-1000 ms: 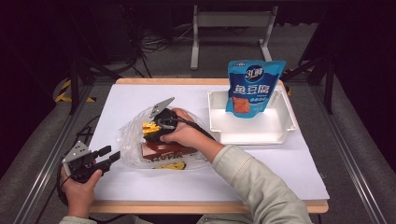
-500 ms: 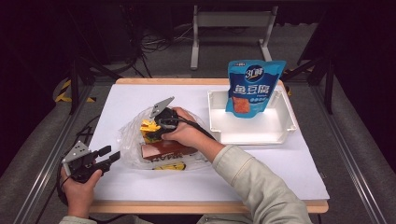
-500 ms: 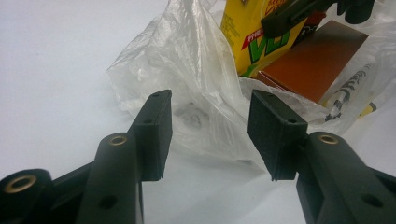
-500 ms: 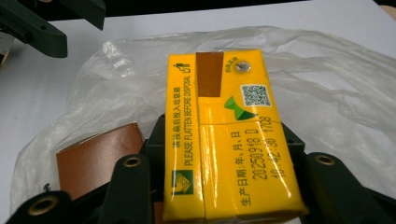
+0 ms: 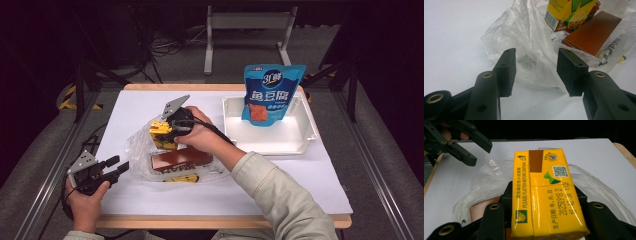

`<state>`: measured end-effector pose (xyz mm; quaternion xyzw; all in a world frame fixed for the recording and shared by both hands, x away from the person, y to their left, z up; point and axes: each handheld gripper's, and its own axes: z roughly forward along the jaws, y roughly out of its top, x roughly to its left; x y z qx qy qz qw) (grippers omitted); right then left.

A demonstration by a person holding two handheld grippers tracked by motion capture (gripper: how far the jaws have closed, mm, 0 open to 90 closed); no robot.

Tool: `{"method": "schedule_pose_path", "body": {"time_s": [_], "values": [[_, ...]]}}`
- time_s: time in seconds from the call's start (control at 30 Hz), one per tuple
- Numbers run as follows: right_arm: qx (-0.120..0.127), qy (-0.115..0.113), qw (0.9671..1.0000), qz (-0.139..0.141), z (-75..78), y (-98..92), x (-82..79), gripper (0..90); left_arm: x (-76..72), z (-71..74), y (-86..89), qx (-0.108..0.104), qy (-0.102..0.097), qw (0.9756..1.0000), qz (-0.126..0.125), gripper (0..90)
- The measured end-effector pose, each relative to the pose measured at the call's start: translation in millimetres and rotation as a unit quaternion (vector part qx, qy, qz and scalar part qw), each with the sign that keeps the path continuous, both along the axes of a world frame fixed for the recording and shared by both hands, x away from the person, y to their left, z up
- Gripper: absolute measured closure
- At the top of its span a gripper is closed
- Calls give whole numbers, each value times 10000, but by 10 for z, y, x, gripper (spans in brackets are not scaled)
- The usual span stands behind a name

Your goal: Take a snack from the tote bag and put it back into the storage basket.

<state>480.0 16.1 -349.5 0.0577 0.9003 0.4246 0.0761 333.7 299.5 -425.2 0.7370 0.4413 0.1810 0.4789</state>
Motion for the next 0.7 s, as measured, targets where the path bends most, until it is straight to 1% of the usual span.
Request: {"method": "schedule_pose_path", "body": {"time_s": [0.17,0.2,0.23,0.3,0.37,0.4,0.6,0.7], "values": [[-27,5,10000,10,126,-35,-14,536,14,1,-9,1,-4,10000,-2,502],[-27,5,10000,10,126,-35,-14,536,14,1,-9,1,-4,10000,-2,502],[6,-31,10000,-3,181,-59,-16,537,20,3,-10,14,-7,10000,-18,502],[28,-45,10000,-1,209,-73,-13,536,22,3,-12,14,-4,10000,-19,502],[158,10,9999,-39,270,-114,-8,536,32,0,-19,-1,-22,10000,-21,502],[176,18,9998,-46,299,-131,-5,536,32,0,-19,-1,-22,10000,-21,502],[155,-46,9999,-58,430,-217,-4,536,50,-1,-38,1,1,10000,-32,502],[216,-66,9997,-78,477,-267,-4,535,59,-2,-46,-3,1,10000,-45,502]]}}
